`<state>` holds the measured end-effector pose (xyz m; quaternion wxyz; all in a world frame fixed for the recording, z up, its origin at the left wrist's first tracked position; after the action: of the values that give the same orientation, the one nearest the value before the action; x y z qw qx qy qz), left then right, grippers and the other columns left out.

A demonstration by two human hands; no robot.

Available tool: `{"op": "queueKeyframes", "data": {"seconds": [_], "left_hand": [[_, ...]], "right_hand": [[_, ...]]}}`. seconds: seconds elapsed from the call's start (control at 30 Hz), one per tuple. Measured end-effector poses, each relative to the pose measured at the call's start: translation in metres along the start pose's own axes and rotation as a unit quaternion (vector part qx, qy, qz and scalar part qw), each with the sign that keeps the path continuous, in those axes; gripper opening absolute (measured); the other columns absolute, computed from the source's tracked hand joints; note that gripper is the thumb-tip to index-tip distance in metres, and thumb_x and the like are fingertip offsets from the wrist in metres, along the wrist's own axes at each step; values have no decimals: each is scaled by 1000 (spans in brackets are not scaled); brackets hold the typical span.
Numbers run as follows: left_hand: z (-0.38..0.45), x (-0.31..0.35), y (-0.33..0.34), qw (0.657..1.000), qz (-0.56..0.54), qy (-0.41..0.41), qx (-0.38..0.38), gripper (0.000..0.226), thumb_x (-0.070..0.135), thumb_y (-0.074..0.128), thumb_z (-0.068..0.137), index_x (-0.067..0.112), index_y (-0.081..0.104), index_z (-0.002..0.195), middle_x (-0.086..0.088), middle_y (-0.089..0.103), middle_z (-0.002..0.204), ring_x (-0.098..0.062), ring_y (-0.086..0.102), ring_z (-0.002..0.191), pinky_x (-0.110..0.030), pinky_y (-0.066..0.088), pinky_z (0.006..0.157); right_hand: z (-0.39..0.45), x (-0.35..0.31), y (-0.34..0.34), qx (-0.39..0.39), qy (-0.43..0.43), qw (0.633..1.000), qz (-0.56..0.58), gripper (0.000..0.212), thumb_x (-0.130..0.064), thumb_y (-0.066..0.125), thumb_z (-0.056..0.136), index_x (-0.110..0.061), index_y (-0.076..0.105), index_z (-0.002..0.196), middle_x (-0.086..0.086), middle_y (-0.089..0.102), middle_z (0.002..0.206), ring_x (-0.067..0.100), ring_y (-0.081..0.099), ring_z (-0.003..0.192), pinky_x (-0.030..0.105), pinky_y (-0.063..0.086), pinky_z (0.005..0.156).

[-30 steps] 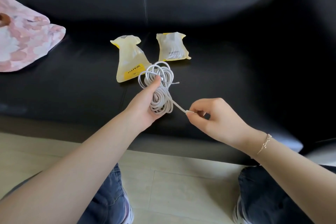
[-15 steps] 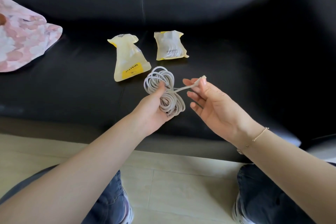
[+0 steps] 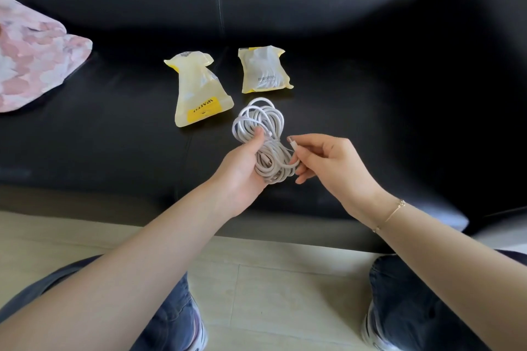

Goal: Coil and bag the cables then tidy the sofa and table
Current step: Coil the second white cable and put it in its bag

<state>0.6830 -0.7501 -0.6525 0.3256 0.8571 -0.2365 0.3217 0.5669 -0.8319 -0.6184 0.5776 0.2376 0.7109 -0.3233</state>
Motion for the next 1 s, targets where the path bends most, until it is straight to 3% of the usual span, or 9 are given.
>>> {"op": "queueKeyframes", "data": {"seconds": [0.2, 0.4, 0.57, 0.77, 0.87, 1.0], "left_hand": [[-4, 3, 5, 1000, 18, 11, -19, 39, 40, 44, 102, 15, 59, 128, -12, 70, 118, -25, 68, 108, -44, 49, 101], [-5, 1, 5, 999, 20, 32, -20, 39, 40, 40, 103, 17, 57, 130, -11, 69, 119, -22, 68, 106, -35, 56, 86], [-4, 5, 6, 997, 25, 70, -25, 40, 41, 37, 104, 17, 57, 128, -13, 69, 118, -24, 66, 111, -42, 47, 104], [-6, 14, 12, 987, 70, 130, -58, 39, 39, 34, 105, 22, 51, 136, -3, 72, 112, -16, 68, 107, -35, 49, 100], [-7, 11, 14, 984, 94, 136, -69, 39, 40, 34, 104, 26, 48, 138, -4, 65, 127, -16, 61, 118, -40, 43, 109], [-8, -1, 16, 986, 82, 117, -80, 43, 41, 35, 104, 27, 43, 143, -2, 63, 130, -15, 61, 119, -38, 43, 109]], "right_hand": [[2, 0, 0, -29, 43, 991, 123, 12, -5, 65, 90, 3, 68, 98, 9, 70, 73, 14, 61, 60, 23, 52, 58], [2, 3, 3, -30, 65, 996, 48, 6, -7, 66, 90, -1, 68, 92, 8, 68, 68, 12, 59, 55, 25, 52, 52], [2, 7, 3, -18, 106, 994, 37, 8, -5, 62, 93, 1, 67, 92, 8, 66, 65, 11, 57, 49, 23, 51, 47], [0, 7, 1, -20, 127, 988, 88, 10, -4, 62, 92, 4, 67, 96, 11, 66, 69, 10, 56, 50, 20, 51, 50], [1, 3, 0, -24, 115, 990, 81, 8, -5, 63, 92, 1, 68, 94, 8, 66, 67, 9, 55, 50, 20, 50, 50], [1, 4, -3, -38, 146, 986, 75, 8, -5, 63, 91, 1, 68, 94, 9, 66, 69, 9, 54, 50, 19, 50, 51]]}}
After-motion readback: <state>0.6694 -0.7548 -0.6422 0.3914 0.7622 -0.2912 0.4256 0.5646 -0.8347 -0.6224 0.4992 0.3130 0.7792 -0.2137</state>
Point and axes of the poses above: each hand's wrist, its own z-axis towards the middle knuckle, its own y-axis out of the palm, x = y × z, the point moved 6 cm from there along z, towards the middle knuckle
